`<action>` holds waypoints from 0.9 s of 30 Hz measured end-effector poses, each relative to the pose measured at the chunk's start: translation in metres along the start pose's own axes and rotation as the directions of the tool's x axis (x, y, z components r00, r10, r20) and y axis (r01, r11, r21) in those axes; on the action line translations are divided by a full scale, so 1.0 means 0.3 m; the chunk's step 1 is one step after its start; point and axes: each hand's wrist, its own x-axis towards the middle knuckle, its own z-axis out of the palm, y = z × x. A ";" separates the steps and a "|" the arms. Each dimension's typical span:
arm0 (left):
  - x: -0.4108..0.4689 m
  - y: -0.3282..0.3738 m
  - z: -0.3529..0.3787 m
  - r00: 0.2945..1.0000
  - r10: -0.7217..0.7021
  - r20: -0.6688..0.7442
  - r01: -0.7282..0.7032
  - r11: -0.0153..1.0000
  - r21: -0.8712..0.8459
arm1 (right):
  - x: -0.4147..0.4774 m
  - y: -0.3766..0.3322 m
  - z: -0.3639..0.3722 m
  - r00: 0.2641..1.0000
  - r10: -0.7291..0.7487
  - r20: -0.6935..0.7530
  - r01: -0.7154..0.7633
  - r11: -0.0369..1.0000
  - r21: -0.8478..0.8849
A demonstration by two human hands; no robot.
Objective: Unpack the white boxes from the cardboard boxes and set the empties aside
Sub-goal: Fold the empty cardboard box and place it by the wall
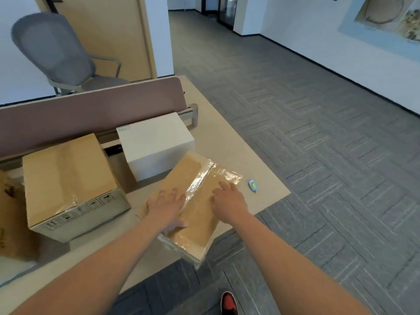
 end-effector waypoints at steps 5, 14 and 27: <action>0.059 0.002 -0.035 0.991 -0.121 0.049 0.128 0.976 -0.174 | 0.119 0.038 0.004 0.997 -0.051 0.049 0.055 0.995 -0.082; 0.104 0.100 -0.015 0.918 -0.395 -0.032 0.369 0.880 -0.299 | 0.282 0.033 -0.060 0.962 -0.216 -0.166 0.200 0.974 -0.108; 0.226 -0.106 -0.088 0.994 -0.110 -0.001 0.110 0.991 -0.080 | 0.456 0.000 -0.018 0.829 -0.553 -0.080 0.548 0.833 -0.073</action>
